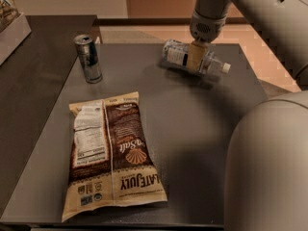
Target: Move blue plastic bottle near brown chip bag
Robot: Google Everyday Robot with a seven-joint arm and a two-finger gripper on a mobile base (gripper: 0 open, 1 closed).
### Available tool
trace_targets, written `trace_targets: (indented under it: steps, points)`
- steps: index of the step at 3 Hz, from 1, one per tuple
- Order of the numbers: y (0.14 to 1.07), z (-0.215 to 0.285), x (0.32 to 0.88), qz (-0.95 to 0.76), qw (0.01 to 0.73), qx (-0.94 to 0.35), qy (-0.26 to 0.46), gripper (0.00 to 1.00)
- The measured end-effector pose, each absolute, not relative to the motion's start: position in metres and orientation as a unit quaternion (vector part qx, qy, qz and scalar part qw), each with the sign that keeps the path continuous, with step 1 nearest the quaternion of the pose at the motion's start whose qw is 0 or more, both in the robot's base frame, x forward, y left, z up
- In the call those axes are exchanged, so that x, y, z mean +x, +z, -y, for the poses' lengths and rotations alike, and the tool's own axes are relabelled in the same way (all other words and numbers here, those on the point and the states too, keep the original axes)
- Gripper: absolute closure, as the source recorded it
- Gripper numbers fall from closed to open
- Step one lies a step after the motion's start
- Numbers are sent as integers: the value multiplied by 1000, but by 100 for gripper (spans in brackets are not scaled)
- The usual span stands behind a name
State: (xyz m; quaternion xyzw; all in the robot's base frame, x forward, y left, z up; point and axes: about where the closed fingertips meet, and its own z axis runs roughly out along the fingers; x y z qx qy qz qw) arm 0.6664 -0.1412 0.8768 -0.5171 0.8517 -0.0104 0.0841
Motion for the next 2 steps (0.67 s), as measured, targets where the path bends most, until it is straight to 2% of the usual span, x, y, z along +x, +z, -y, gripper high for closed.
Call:
trace_targets:
  steps: [2]
  points:
    - [903,117,594,-829,81,-554,10,100]
